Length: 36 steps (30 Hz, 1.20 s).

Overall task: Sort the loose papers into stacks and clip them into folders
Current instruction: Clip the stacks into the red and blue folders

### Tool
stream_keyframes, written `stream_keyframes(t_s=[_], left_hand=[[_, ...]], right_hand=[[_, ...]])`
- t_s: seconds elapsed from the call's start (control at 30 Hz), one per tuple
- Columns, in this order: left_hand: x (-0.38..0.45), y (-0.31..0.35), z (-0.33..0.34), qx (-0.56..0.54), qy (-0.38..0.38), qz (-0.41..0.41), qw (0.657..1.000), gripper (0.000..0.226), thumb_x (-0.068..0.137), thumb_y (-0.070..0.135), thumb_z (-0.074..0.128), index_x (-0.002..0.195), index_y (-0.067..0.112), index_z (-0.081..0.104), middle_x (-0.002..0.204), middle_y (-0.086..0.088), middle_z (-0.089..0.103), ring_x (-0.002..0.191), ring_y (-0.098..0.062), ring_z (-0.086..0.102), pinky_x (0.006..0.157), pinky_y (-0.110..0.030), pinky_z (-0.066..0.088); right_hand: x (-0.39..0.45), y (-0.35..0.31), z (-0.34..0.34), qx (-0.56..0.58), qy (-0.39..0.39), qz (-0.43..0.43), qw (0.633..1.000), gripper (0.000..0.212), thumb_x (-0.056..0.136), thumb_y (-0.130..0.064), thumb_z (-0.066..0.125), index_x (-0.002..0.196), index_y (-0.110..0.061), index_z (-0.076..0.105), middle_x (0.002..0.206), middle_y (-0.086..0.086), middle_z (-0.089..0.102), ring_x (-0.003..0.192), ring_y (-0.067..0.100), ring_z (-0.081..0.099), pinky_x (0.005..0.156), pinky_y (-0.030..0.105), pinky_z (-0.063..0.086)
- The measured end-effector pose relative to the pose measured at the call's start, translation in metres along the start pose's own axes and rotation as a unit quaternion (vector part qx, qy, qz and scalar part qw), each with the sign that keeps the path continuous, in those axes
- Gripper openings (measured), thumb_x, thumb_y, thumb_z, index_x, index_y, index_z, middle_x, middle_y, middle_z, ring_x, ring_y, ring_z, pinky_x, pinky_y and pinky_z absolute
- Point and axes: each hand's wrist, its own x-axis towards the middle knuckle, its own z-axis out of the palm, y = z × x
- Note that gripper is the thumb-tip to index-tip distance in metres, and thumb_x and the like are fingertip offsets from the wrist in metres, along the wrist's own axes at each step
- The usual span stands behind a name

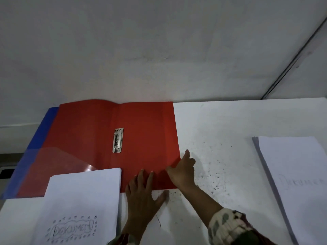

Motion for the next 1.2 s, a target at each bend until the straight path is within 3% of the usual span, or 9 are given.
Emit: stream_keyframes(t_s=[0.23,0.4,0.5,0.57,0.67,0.8,0.93,1.1,1.2], left_hand=[[0.001,-0.002,-0.003,-0.006,-0.01,-0.001,1.0,0.082,0.074,0.082,0.016,0.118,0.021,0.048,0.117,-0.014,0.065,0.096,-0.036,0.064,0.079,-0.051,0.05],[0.006,-0.002,-0.009,-0.013,0.007,0.008,1.0,0.079,0.076,0.079,0.016,0.117,0.019,0.047,0.109,-0.012,0.068,0.086,-0.034,0.066,0.074,-0.046,0.053],[0.007,-0.003,-0.011,-0.01,0.011,0.015,1.0,0.077,0.079,0.077,0.013,0.115,0.018,0.047,0.105,-0.013,0.069,0.082,-0.034,0.066,0.071,-0.045,0.054],[0.007,-0.003,-0.011,-0.005,0.012,0.014,1.0,0.077,0.08,0.076,0.011,0.114,0.017,0.048,0.104,-0.013,0.07,0.081,-0.034,0.067,0.07,-0.045,0.054],[0.009,-0.004,-0.012,-0.003,0.009,0.019,1.0,0.079,0.079,0.077,0.01,0.114,0.018,0.048,0.104,-0.013,0.069,0.081,-0.034,0.067,0.07,-0.045,0.054],[0.008,-0.008,-0.011,0.001,-0.002,0.026,1.0,0.085,0.072,0.084,0.015,0.115,0.019,0.048,0.107,-0.012,0.068,0.085,-0.032,0.066,0.073,-0.045,0.054],[0.009,-0.008,-0.013,-0.008,0.009,0.035,0.999,0.086,0.072,0.084,0.017,0.116,0.017,0.048,0.105,-0.013,0.068,0.083,-0.033,0.066,0.073,-0.045,0.054],[0.013,-0.01,-0.014,-0.009,-0.001,0.038,0.999,0.077,0.066,0.072,0.038,0.117,0.014,0.047,0.102,-0.014,0.069,0.08,-0.032,0.067,0.068,-0.045,0.055],[0.014,-0.013,-0.016,0.002,0.014,0.047,0.999,0.069,0.069,0.061,0.04,0.119,0.013,0.045,0.1,-0.015,0.069,0.076,-0.032,0.067,0.065,-0.045,0.055]], right_hand=[[0.003,-0.002,-0.009,0.025,0.013,0.025,0.999,0.073,0.082,-0.035,0.067,0.138,-0.013,0.026,0.137,0.012,0.035,0.116,0.027,0.052,0.088,0.031,0.048],[-0.005,-0.005,0.009,0.019,-0.023,0.002,1.0,0.063,0.083,-0.039,0.065,0.133,-0.015,0.035,0.127,0.004,0.054,0.111,0.021,0.056,0.087,0.026,0.044],[-0.01,-0.006,0.016,-0.071,0.02,-0.016,0.997,0.076,0.078,-0.049,0.065,0.137,-0.017,0.029,0.133,0.004,0.046,0.121,0.024,0.046,0.1,0.035,0.041],[-0.012,-0.005,0.016,-0.068,0.03,-0.018,0.997,0.086,0.077,-0.048,0.066,0.142,-0.017,0.019,0.138,0.006,0.038,0.126,0.025,0.04,0.103,0.036,0.039],[-0.008,-0.007,0.015,-0.028,0.025,-0.014,0.999,0.1,0.074,-0.045,0.071,0.146,-0.017,0.008,0.141,0.01,0.031,0.127,0.028,0.039,0.102,0.037,0.041],[0.0,-0.011,0.007,0.001,0.024,0.014,1.0,0.102,0.074,-0.038,0.073,0.146,-0.014,0.006,0.14,0.013,0.029,0.124,0.031,0.044,0.097,0.037,0.045],[-0.003,-0.015,0.01,0.044,0.006,0.028,0.999,0.093,0.075,-0.031,0.073,0.143,-0.013,0.013,0.138,0.012,0.03,0.119,0.03,0.049,0.089,0.033,0.047],[0.001,-0.014,0.016,0.105,-0.017,0.046,0.993,0.084,0.069,-0.04,0.076,0.135,-0.014,0.032,0.134,0.007,0.047,0.12,0.028,0.05,0.098,0.038,0.045],[0.009,-0.009,0.008,0.131,-0.029,0.079,0.988,0.078,0.067,-0.044,0.076,0.13,-0.014,0.042,0.129,0.007,0.055,0.116,0.027,0.053,0.098,0.042,0.047]])
